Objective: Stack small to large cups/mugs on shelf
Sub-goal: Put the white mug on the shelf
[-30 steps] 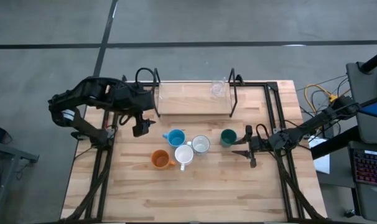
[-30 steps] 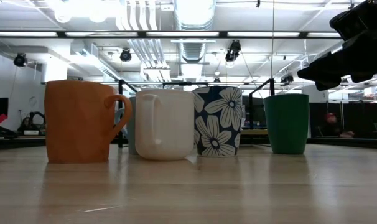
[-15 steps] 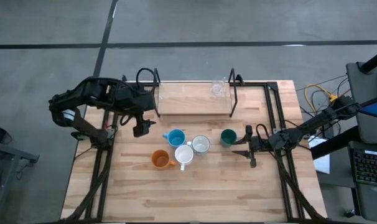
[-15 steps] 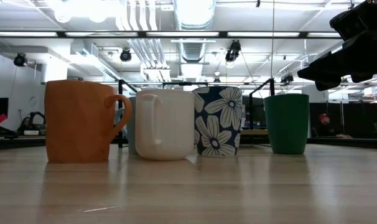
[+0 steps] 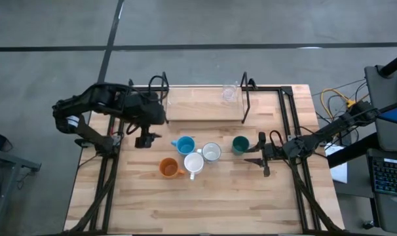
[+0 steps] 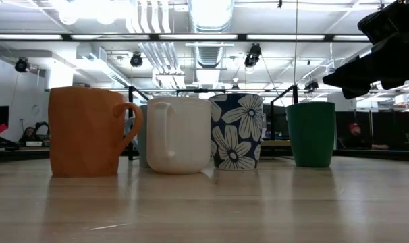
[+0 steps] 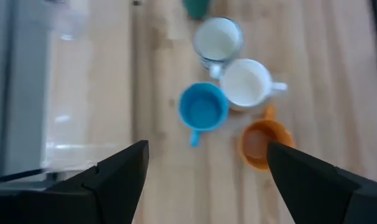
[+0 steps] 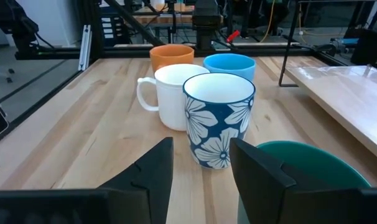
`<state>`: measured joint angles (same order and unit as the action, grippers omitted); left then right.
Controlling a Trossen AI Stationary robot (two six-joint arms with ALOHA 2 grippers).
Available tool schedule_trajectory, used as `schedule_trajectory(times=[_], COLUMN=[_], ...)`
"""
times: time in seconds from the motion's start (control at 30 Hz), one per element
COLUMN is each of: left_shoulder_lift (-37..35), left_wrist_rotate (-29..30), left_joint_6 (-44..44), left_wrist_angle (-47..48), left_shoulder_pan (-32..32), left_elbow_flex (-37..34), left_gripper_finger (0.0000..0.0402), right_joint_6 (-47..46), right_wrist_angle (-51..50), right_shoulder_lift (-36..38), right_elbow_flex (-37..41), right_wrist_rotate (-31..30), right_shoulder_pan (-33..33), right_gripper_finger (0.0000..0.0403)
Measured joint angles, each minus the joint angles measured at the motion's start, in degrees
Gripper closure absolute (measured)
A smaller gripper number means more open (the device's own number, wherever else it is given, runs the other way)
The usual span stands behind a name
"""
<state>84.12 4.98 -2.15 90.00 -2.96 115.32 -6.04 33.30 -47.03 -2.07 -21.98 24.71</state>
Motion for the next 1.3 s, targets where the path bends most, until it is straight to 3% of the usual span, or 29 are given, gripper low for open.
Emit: schedule_trajectory(times=[0.2, 0.4, 0.67, 0.9, 1.07, 1.3], left_shoulder_lift=[0.60, 5.15, 11.56, 13.14, 13.14, 13.98], left_wrist_rotate=[-0.99, 6.60, 6.51, 2.57, 1.32, -0.39], left_joint_6=[-1.02, -3.00, -8.87, -13.18, -6.97, -1.91], left_wrist_angle=[0.09, 0.00, -0.44, -12.15, -17.85, -17.01], left_shoulder_pan=[1.10, 1.14, 0.55, 0.37, 0.35, 0.11], left_elbow_flex=[-6.38, -12.38, -13.12, -13.39, -13.47, -15.33], left_gripper_finger=[0.0091, 0.0091, 0.0091, 0.0091, 0.0091, 0.0091], right_joint_6=[0.00, 0.00, 0.00, 0.00, 0.00, 0.00], right_wrist_angle=[0.02, 0.03, 0.04, 0.02, 0.02, -0.02], right_shoulder_lift=[0.00, 0.00, 0.00, 0.00, 0.00, 0.00], right_elbow_flex=[0.00, 0.00, 0.00, 0.00, 0.00, 0.00], right_wrist_rotate=[0.04, 0.09, 0.09, 0.09, 0.09, 0.09], right_shoulder_pan=[0.00, 0.00, 0.00, 0.00, 0.00, 0.00], right_gripper_finger=[0.0252, 0.0252, 0.0252, 0.0252, 0.0252, 0.0252])
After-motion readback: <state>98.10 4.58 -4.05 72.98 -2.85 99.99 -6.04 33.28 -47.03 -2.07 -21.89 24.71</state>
